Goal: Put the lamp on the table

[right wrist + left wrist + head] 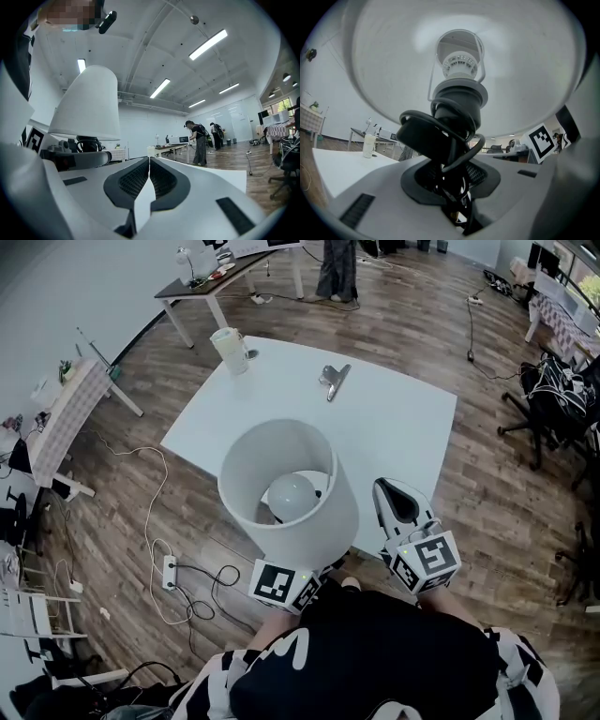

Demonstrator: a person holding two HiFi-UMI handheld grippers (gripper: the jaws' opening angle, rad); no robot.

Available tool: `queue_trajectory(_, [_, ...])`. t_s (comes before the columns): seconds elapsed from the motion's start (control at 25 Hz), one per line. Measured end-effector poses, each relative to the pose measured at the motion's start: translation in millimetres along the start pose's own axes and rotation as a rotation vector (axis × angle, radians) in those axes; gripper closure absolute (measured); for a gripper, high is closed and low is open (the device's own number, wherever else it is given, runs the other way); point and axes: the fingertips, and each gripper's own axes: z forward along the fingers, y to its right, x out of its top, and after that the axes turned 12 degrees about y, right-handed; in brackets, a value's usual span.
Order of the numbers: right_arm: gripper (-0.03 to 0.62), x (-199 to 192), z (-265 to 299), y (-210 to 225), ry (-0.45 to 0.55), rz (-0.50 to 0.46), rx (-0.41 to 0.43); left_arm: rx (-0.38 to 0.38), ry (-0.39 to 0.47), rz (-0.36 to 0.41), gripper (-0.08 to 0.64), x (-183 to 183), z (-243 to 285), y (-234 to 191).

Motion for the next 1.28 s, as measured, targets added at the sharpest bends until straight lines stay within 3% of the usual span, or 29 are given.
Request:
queue_trajectory(0.6, [0.572,-6,15,8,-0.008,0.019,0.016,0.013,-0.001,0.012,0.457,0,17,-12])
queue_trajectory(1.28, [0.572,-21,72,48,-0.018,0.013,-0.072,-0.056,-0.028,-0.004,0.457,-19,79,-66])
